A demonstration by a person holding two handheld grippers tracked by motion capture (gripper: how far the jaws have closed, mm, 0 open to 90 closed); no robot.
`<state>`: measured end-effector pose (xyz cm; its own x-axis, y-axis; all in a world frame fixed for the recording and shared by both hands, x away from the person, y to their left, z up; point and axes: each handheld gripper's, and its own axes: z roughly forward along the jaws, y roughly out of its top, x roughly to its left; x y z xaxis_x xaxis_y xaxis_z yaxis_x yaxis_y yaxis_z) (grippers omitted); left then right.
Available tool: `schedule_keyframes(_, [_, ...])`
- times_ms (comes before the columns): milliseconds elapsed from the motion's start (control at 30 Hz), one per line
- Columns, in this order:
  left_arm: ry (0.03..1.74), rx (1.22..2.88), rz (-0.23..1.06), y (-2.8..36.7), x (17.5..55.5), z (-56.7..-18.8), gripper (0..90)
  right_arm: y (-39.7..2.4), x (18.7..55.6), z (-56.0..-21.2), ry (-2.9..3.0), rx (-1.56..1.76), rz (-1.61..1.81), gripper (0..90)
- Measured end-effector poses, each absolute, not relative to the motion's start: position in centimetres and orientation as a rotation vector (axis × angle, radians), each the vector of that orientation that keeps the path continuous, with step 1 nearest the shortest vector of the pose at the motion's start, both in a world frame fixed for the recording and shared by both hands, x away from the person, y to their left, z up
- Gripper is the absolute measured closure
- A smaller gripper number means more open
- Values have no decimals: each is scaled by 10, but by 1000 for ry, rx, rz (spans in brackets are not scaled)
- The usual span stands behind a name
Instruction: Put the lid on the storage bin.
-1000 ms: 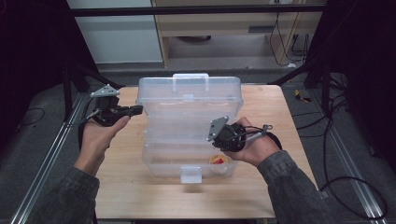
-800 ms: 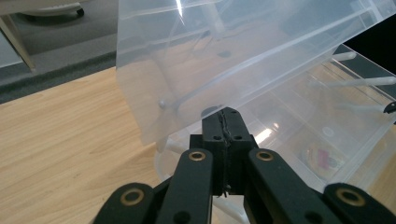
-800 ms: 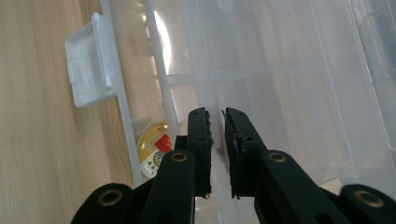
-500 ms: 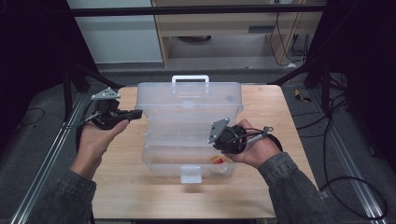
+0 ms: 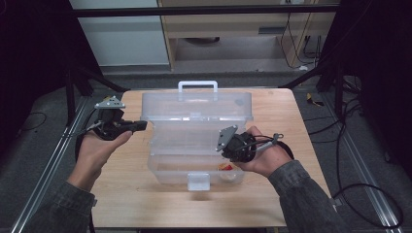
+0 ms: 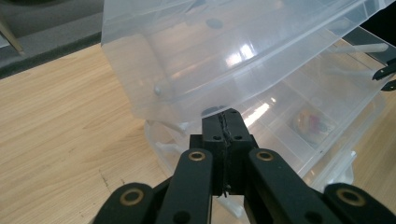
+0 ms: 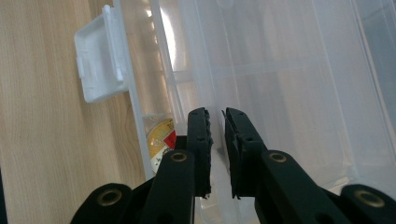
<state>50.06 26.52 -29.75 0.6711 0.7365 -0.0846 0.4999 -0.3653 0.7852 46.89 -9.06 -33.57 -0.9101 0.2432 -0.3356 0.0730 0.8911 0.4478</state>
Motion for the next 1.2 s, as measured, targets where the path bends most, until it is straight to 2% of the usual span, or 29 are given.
schedule_keyframes(233, [942, 2047, 356, 266, 498, -300, 894, -92, 468, -338, 2673, 243, 620, 794])
schedule_keyframes(367, [936, 2049, 356, 266, 496, -302, 893, -96, 468, -339, 2666, 267, 613, 745])
schedule_keyframes(567, [927, 2063, 347, 267, 492, -304, 893, -100, 461, -335, 2654, 304, 652, 602])
schedule_keyframes(933, [909, 2083, 342, 266, 484, -310, 894, -111, 443, -324, 2589, 422, 753, 442])
schedule_keyframes(1067, [904, 2087, 334, 264, 481, -313, 894, -120, 437, -321, 2560, 471, 778, 449])
schedule_keyframes(1200, [900, 2085, 329, 264, 478, -317, 894, -132, 431, -319, 2533, 502, 796, 507])
